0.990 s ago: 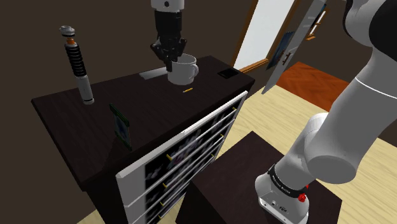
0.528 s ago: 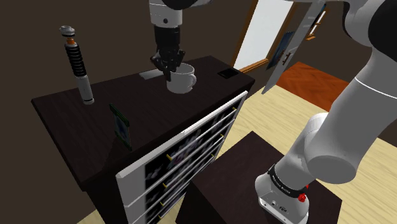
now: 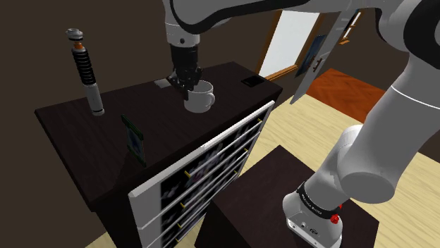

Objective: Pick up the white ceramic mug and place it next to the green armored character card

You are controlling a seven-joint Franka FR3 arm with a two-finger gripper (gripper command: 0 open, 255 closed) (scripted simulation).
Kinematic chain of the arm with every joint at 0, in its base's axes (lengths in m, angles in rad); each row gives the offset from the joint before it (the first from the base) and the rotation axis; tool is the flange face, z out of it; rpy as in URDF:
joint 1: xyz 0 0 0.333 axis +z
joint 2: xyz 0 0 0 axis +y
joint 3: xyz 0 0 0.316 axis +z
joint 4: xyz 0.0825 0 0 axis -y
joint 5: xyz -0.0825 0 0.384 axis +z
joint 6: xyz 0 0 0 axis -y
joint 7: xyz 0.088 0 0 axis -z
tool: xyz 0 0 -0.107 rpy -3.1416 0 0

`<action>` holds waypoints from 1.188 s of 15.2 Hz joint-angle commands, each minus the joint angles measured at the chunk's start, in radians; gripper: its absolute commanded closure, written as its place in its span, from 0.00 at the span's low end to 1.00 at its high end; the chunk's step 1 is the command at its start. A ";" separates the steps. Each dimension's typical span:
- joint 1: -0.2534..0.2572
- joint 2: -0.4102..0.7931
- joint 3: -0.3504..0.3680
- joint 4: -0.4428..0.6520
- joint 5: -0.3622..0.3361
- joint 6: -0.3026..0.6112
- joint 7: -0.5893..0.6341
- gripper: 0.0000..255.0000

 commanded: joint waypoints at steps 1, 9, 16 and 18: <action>0.000 0.007 0.000 -0.023 -0.002 0.030 0.001 1.00; 0.000 0.040 -0.001 -0.091 -0.008 0.131 0.008 1.00; 0.002 0.079 -0.002 -0.140 -0.017 0.218 0.015 1.00; 0.002 0.092 -0.003 -0.152 -0.019 0.243 0.017 1.00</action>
